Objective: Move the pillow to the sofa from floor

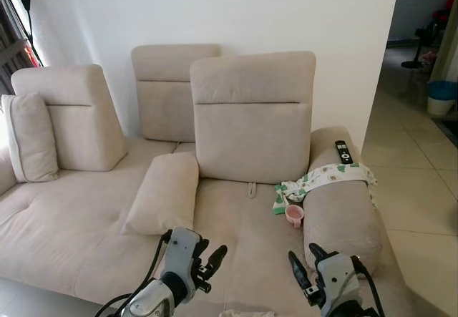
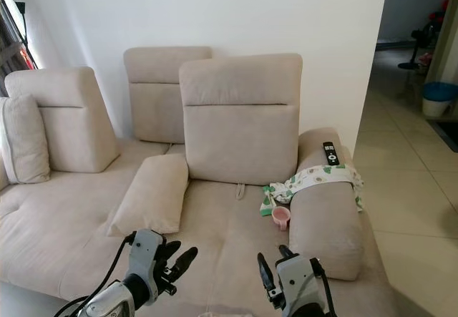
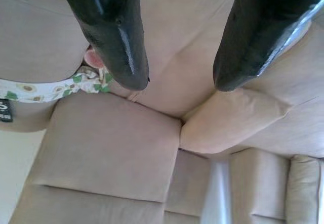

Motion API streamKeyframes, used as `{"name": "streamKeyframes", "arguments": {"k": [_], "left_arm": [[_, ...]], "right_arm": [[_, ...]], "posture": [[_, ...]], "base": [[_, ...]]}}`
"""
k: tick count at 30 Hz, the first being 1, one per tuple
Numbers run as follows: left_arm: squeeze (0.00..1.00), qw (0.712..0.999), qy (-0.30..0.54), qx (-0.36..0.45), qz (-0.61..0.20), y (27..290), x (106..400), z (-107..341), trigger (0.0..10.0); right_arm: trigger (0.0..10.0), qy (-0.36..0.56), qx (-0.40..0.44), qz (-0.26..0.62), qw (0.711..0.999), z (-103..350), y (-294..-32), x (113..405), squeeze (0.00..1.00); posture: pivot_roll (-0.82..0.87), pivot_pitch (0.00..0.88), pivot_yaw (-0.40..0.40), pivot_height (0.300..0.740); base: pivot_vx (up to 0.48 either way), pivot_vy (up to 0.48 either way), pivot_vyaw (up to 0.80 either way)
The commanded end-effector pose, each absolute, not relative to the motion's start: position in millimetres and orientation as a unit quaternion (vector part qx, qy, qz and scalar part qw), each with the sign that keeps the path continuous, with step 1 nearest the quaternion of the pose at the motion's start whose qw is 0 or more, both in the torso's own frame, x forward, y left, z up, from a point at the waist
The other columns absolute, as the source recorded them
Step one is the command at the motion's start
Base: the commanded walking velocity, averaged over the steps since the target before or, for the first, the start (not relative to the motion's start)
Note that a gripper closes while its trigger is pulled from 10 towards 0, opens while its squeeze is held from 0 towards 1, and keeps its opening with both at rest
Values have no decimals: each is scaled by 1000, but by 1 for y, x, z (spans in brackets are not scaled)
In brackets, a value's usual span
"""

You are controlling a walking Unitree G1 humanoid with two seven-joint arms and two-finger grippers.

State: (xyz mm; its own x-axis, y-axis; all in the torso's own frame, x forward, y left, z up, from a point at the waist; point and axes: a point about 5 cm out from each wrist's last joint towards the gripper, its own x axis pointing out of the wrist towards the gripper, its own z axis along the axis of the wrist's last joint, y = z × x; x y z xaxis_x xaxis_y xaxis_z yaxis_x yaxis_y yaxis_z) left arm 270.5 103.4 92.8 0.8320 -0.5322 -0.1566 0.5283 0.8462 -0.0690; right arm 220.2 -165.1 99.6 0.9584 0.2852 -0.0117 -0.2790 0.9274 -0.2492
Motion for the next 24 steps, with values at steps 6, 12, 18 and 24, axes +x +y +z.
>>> {"name": "streamKeyframes", "arguments": {"k": [6, 12, 18, 24], "left_arm": [[0, 955, 102, -1, -278, 106, 269, 86, 10000], [0, 954, 100, 4, -283, 104, 269, 86, 10000], [0, 954, 99, 3, -284, 105, 268, 85, 10000], [0, 952, 97, 6, -289, 105, 268, 85, 10000]], "right_arm": [[10000, -19, -117, 148, 982, 99, -162, 219, 0], [10000, -20, -113, 146, 983, 100, -163, 219, 0], [10000, -20, -111, 143, 983, 99, -164, 217, 0], [10000, -17, -109, 137, 984, 97, -166, 214, 0]], "posture": [[-18, 0, 131, 701], [-23, 0, 132, 671], [-23, 0, 132, 651], [-28, 0, 133, 626]], "base": [[0, 0, 0], [0, 0, 0], [0, 0, 0], [0, 0, 0]]}}
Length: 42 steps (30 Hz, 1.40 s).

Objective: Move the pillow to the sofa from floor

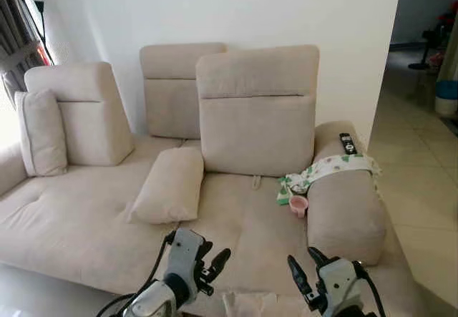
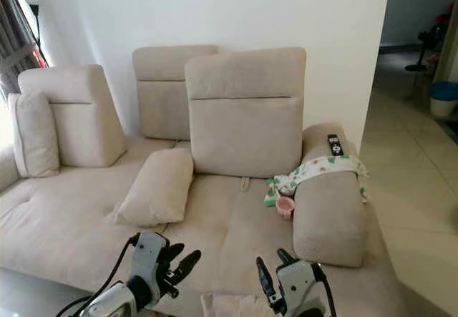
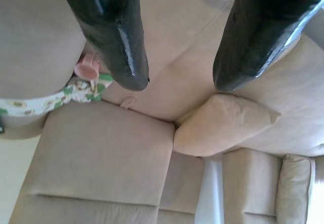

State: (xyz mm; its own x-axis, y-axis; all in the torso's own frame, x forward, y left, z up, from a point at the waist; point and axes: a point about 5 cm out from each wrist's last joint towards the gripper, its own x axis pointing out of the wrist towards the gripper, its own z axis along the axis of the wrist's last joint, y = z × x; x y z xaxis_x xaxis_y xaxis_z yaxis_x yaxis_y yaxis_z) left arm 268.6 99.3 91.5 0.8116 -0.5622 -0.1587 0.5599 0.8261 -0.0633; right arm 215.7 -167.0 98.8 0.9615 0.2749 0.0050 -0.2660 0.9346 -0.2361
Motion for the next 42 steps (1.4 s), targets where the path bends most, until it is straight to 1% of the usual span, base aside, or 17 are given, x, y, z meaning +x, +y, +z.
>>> {"name": "streamKeyframes", "arguments": {"k": [1, 9, 14, 19, 23, 25, 26, 27, 28, 31, 32, 33, 37, 38, 40, 41, 42], "left_arm": [[0, 952, 97, 7, -289, 105, 268, 85, 10000], [0, 950, 96, 12, -296, 104, 267, 85, 10000], [0, 949, 94, 21, -301, 106, 269, 85, 10000], [0, 947, 88, 31, -309, 104, 269, 86, 10000], [0, 943, 81, 45, -319, 103, 269, 88, 10000], [0, 938, 69, 66, -333, 100, 271, 92, 10000], [0, 938, 69, 66, -333, 100, 271, 92, 10000], [0, 935, 62, 76, -341, 98, 271, 94, 10000], [0, 935, 62, 76, -341, 98, 271, 94, 10000], [0, 929, 54, 94, -355, 95, 271, 97, 10000], [0, 927, 51, 101, -359, 95, 271, 98, 10000], [0, 925, 49, 111, -360, 95, 271, 100, 10000], [0, 925, 48, 115, -360, 96, 271, 101, 10000], [0, 924, 47, 119, -361, 96, 271, 102, 10000], [0, 924, 47, 119, -361, 96, 271, 102, 10000], [0, 923, 47, 122, -361, 97, 270, 102, 10000], [0, 923, 46, 124, -362, 97, 270, 103, 10000]], "right_arm": [[10000, -16, -109, 136, 985, 97, -166, 213, 0], [10000, -2, -112, 139, 984, 94, -173, 201, 0], [10000, 14, -124, 146, 981, 92, -189, 187, 0], [10000, 30, -128, 168, 977, 90, -193, 185, 0], [10000, 55, -142, 204, 967, 86, -195, 183, 0], [10000, 100, -183, 255, 944, 81, -206, 184, 0], [10000, 100, -183, 255, 944, 81, -206, 184, 0], [10000, 122, -207, 274, 931, 79, -214, 186, 0], [10000, 122, -207, 274, 931, 79, -214, 186, 0], [10000, 150, -242, 291, 914, 80, -228, 192, 0], [10000, 152, -250, 294, 910, 85, -233, 196, 722], [10000, 151, -253, 297, 908, 97, -240, 203, 1000], [10000, 160, -269, 303, 900, 103, -246, 204, 1000], [10000, 165, -285, 301, 895, 103, -251, 203, 831], [10000, 165, -285, 301, 895, 103, -251, 203, 831], [10000, 166, -302, 296, 891, 103, -256, 202, 137], [10000, 166, -318, 284, 889, 105, -262, 203, 0]], "posture": [[-28, 0, 133, 621], [-41, 0, 143, 596], [-50, 0, 149, 571], [-57, 0, 159, 566], [-61, 0, 162, 566], [-70, 0, 174, 566], [-70, 0, 174, 566], [-70, 0, 175, 566], [-70, 0, 175, 566], [-69, 0, 180, 566], [-66, 0, 182, 566], [-60, 0, 182, 566], [-52, 0, 181, 566], [-51, 0, 180, 566], [-51, 0, 180, 566], [-49, 0, 179, 566], [-48, 0, 176, 566]], "base": [[0, 0, 0], [0, 0, 0], [0, 0, 0], [0, 0, 0], [0, 0, 0], [0, 0, 0], [0, 0, 0], [0, 0, 0], [0, 0, 0], [0, 0, 0], [0, 0, 0], [0, 0, 0], [0, 0, 0], [0, 0, 0], [0, 0, 0], [0, 0, 0], [0, 0, 0]]}}
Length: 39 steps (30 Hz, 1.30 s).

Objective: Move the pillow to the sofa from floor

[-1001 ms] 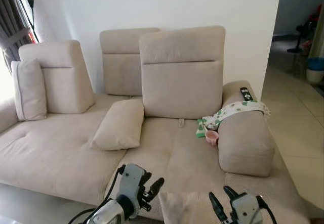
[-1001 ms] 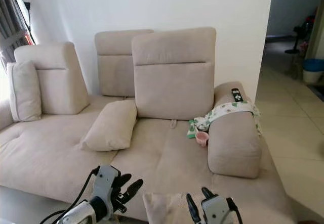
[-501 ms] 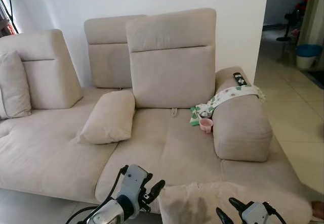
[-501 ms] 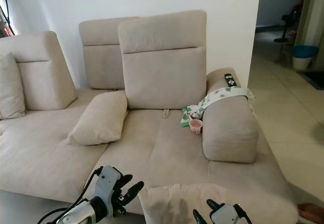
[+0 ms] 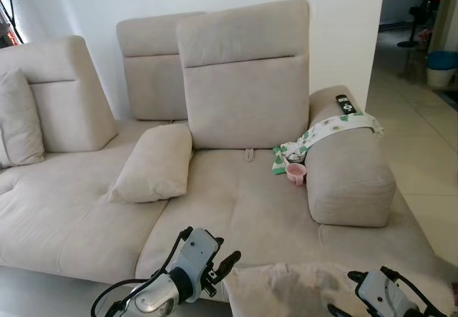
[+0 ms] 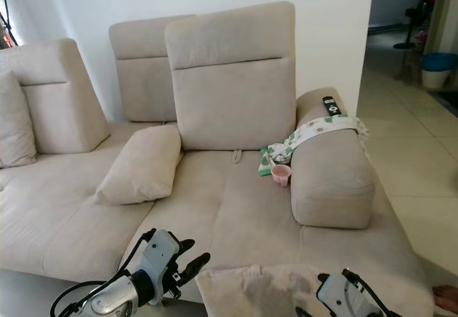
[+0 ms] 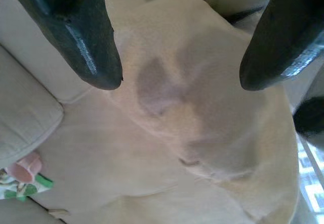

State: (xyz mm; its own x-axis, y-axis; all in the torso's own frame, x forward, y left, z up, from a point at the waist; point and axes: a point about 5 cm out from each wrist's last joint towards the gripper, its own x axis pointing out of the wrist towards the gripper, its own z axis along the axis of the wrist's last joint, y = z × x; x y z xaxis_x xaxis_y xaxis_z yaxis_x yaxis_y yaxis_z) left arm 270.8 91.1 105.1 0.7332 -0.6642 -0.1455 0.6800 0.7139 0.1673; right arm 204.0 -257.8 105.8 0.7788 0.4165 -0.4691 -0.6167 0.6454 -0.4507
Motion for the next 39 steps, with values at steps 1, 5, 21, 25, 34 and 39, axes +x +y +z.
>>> {"name": "streamKeyframes", "arguments": {"k": [1, 5, 21, 25, 34, 39], "left_arm": [[0, 923, 46, 124, -362, 97, 270, 103, 10000], [0, 920, 45, 129, -367, 96, 269, 103, 10000], [0, 914, 49, 139, -377, 92, 268, 102, 10000], [0, 915, 51, 138, -375, 92, 268, 101, 10000], [0, 915, 50, 141, -375, 92, 267, 102, 10000], [0, 915, 50, 143, -373, 93, 267, 103, 10000]], "right_arm": [[10000, 166, -318, 284, 889, 105, -262, 203, 0], [10000, 169, -361, 269, 877, 112, -271, 209, 0], [10000, 184, -429, 265, 844, 96, -277, 228, 325], [10000, 174, -460, 254, 833, 86, -278, 237, 0], [10000, 165, -447, 264, 839, 69, -262, 253, 0], [4392, 174, -431, 275, 842, 61, -256, 255, 0]], "posture": [[-48, 0, 176, 566], [-55, 0, 177, 566], [-37, 0, 168, 566], [-29, 0, 166, 566], [-20, 0, 165, 566], [-4, 0, 161, 566]], "base": [[0, 0, 0], [0, 0, 0], [0, 0, 0], [0, 0, 0], [0, 0, 0], [0, 0, 0]]}}
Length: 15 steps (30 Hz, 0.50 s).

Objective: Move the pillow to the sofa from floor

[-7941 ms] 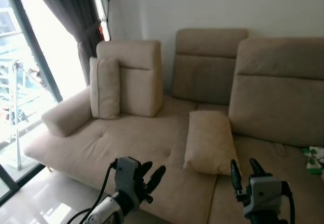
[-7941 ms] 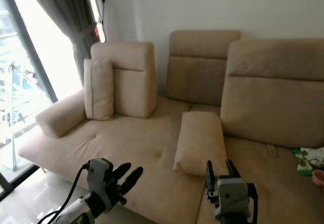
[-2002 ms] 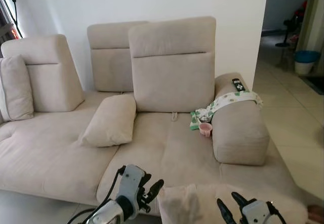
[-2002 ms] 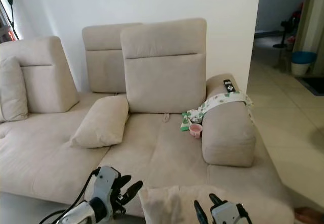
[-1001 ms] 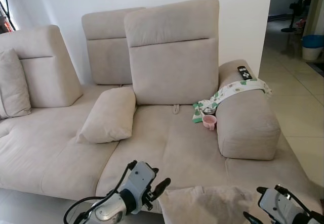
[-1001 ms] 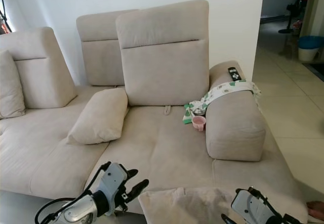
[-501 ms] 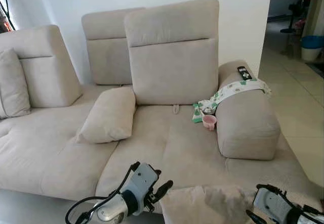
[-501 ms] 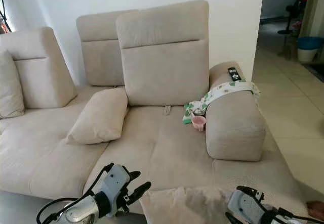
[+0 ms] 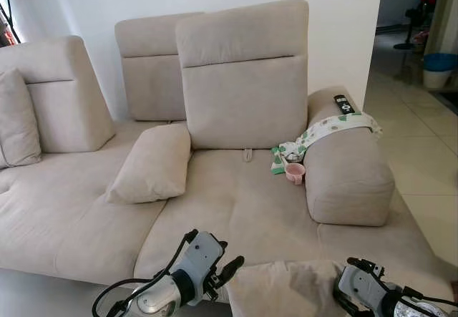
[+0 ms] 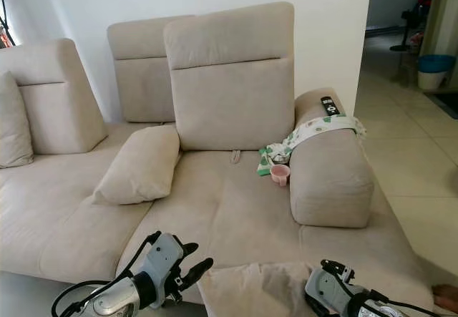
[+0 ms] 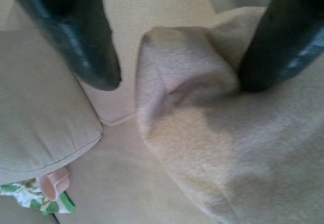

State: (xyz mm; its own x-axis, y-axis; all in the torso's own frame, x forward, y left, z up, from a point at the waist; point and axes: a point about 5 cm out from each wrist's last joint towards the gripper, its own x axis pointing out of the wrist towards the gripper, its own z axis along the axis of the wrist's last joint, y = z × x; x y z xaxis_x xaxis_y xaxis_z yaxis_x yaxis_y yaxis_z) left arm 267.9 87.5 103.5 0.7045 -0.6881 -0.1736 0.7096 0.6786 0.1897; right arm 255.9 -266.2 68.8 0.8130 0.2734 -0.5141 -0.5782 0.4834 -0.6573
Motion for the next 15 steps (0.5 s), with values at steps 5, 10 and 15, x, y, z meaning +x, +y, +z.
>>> {"name": "streamKeyframes", "arguments": {"k": [5, 10, 15], "left_arm": [[0, 915, 50, 145, -372, 93, 267, 103, 10000], [0, 905, 64, 173, -384, 93, 267, 100, 10000], [0, 878, 69, 229, -415, 92, 272, 96, 10000]], "right_arm": [[0, 188, -422, 282, 841, 54, -255, 251, 0], [0, 187, -419, 285, 841, 48, -256, 247, 0], [0, 186, -419, 285, 841, 48, -257, 244, 0]], "posture": [[2, 0, 158, 566], [-2, 0, 152, 566], [-6, 0, 149, 566]], "base": [[0, 0, 0], [0, 0, 0], [0, 0, 0]]}}
